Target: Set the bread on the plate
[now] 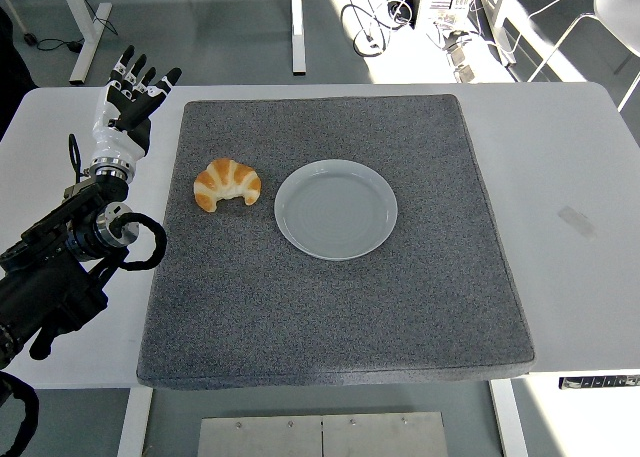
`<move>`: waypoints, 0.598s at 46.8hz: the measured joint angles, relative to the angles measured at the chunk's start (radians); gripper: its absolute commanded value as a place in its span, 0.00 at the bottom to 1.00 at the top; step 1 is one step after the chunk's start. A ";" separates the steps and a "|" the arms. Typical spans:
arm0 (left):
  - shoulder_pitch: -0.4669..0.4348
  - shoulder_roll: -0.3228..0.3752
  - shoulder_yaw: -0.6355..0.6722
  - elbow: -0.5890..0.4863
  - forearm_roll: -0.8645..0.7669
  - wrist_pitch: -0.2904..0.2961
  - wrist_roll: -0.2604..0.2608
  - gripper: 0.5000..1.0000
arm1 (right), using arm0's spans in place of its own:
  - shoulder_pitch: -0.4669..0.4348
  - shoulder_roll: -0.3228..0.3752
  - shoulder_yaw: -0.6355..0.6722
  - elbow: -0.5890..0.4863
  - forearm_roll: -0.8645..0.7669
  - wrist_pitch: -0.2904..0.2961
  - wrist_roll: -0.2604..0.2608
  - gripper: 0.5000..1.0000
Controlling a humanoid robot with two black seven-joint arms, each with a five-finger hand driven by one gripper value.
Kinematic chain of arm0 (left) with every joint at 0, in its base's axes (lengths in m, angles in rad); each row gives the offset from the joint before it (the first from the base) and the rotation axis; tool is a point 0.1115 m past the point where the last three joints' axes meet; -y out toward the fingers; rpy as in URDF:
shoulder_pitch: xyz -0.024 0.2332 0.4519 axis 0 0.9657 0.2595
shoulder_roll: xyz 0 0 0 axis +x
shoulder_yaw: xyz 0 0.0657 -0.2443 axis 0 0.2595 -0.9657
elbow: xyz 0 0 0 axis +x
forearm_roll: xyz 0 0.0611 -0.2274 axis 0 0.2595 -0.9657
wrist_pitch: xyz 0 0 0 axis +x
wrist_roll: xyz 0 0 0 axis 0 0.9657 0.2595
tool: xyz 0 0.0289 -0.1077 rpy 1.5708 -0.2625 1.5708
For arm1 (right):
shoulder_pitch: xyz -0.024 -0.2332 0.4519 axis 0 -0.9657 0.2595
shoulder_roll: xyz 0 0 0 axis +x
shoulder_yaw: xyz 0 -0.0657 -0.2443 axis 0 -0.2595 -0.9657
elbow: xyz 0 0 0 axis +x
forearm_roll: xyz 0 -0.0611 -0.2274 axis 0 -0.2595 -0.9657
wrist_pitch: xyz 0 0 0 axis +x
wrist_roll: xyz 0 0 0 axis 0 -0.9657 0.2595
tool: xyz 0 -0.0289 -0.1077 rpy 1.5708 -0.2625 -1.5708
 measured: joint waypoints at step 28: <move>-0.021 0.008 0.058 -0.003 0.001 -0.011 0.025 0.91 | 0.000 0.000 0.000 0.000 0.000 0.000 0.000 1.00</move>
